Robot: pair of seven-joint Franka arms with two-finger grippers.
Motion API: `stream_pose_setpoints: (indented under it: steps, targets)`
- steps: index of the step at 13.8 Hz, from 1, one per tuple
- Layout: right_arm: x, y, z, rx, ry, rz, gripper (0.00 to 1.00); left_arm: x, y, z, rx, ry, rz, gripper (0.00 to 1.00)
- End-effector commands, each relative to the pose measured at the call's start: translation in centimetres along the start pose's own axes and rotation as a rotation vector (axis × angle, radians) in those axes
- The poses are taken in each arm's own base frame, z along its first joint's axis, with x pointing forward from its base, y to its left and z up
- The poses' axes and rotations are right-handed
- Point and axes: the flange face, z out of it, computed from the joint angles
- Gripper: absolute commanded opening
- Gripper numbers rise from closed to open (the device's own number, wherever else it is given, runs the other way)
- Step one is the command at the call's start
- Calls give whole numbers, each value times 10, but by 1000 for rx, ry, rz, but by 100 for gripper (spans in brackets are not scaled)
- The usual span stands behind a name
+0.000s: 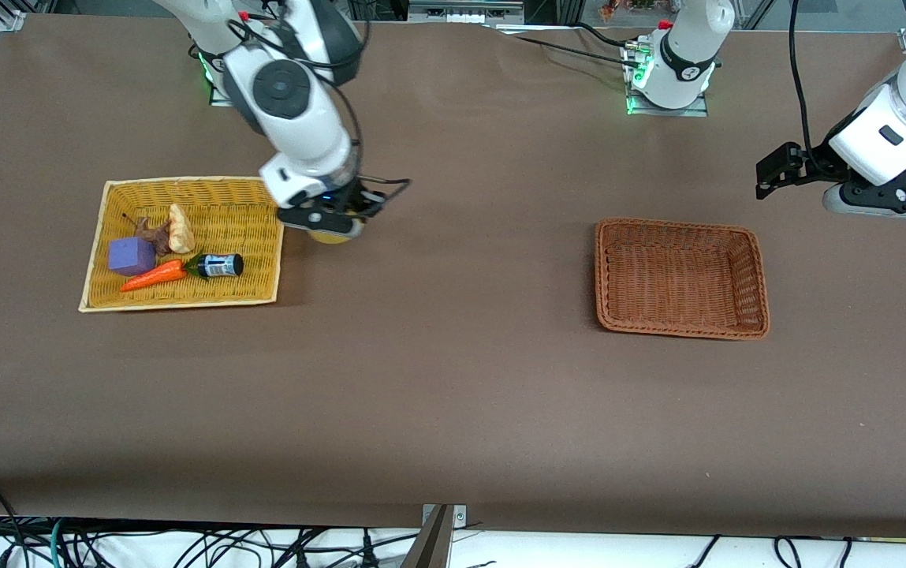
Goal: Transfer tape with both arms
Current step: 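Lift the tape roll with the right gripper and carry it toward the basket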
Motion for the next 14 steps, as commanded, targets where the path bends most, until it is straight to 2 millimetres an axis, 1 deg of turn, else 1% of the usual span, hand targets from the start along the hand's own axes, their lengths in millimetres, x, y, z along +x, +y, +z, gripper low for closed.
stream_pose_setpoints:
  steps: [1, 2, 3, 5, 7, 9, 10, 12, 13, 14]
  targets:
    - [-2, -76, 48, -17, -19, 37, 0, 4, -2, -5, 2, 2, 18, 100]
    - [-9, -99, 64, -15, -14, 34, 0, 4, -2, -5, 2, 2, 19, 100]
    - [-13, -116, 83, -15, -13, 23, 0, 4, -3, -5, 2, 2, 18, 100]
    - [-18, -140, 113, -12, -11, -8, 0, 4, -3, -5, 2, 2, 18, 100]
    - [-16, -146, 135, -10, -22, -10, 0, 4, -3, -5, 2, 2, 16, 100]
    - [-18, -147, 158, -3, -33, -8, 0, 4, -3, -5, 2, 2, 18, 100]
    - [-26, -152, 171, 5, -36, -19, 0, 4, -3, -5, 2, 2, 16, 100]
    - [-34, -155, 195, 17, -44, -27, 0, 3, -3, -5, 2, 0, 16, 100]
    - [-36, -156, 203, 16, -48, -29, 0, 3, -3, -5, 2, 0, 16, 100]
    - [-37, -155, 207, 11, -52, -29, 2, 3, -2, -5, 0, 0, 16, 100]
